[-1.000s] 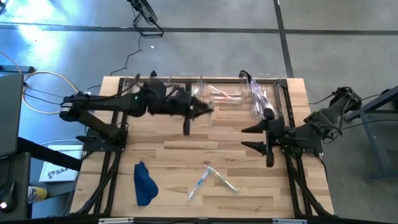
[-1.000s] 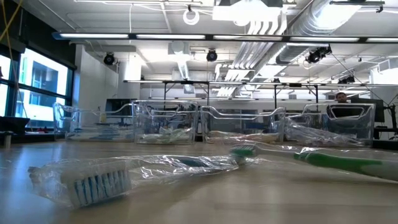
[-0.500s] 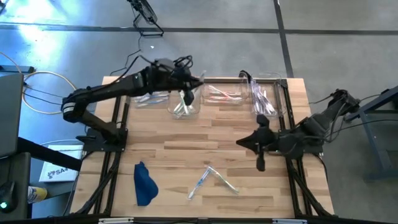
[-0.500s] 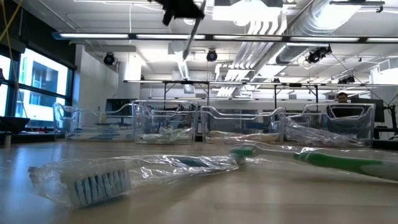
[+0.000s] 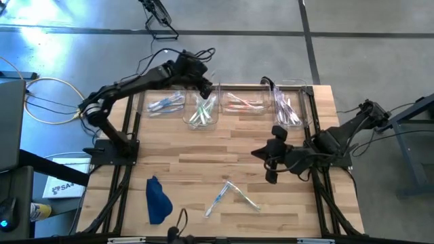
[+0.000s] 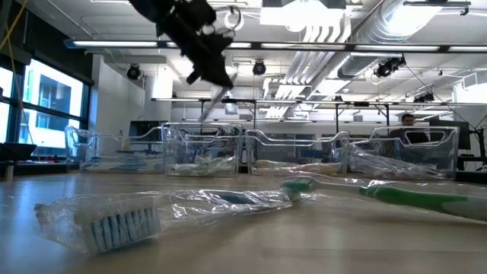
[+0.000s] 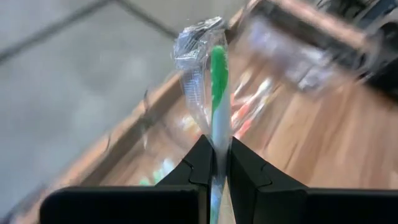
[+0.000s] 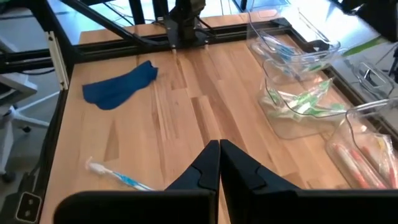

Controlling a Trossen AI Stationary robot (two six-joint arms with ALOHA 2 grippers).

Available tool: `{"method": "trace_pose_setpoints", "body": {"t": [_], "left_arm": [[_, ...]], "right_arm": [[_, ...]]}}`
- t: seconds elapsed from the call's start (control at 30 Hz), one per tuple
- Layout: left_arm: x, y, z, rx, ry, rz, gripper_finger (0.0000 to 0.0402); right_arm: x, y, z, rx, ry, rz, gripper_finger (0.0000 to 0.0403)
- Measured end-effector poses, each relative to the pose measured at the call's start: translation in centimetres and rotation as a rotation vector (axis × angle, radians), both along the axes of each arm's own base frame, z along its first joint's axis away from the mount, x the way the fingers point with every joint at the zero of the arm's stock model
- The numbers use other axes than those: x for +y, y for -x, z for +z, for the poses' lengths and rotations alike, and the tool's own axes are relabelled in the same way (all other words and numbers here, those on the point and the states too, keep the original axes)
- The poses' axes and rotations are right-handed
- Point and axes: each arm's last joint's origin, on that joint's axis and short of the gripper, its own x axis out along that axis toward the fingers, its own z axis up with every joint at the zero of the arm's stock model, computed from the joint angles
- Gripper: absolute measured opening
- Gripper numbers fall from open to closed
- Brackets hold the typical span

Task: Pick & Place Toothbrushes
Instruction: Put the green toothbrush into the middle left transparent bin

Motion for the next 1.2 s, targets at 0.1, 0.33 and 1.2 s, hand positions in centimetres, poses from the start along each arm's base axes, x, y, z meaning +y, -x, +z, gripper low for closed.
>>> {"method": "trace_pose_setpoints", "body": {"t": [0.1, 0.33, 1.2], "left_arm": [[1.4, -0.1, -1.7, 0.045, 0.048, 0.022, 0.0019], [3.1, -1.3, -5.2, 0.112, 0.124, 0.026, 0.0019], [4.3, -2.1, -11.9, 0.318, 0.34, 0.072, 0.004]], "right_arm": [[-0.2, -0.1, 0.0, -0.002, -0.012, -0.016, 0.0003], [-0.2, -0.1, 0.0, 0.002, -0.006, -0.014, 0.0003], [-0.2, -0.1, -0.1, 0.005, 0.003, -0.018, 0.0003]]}}
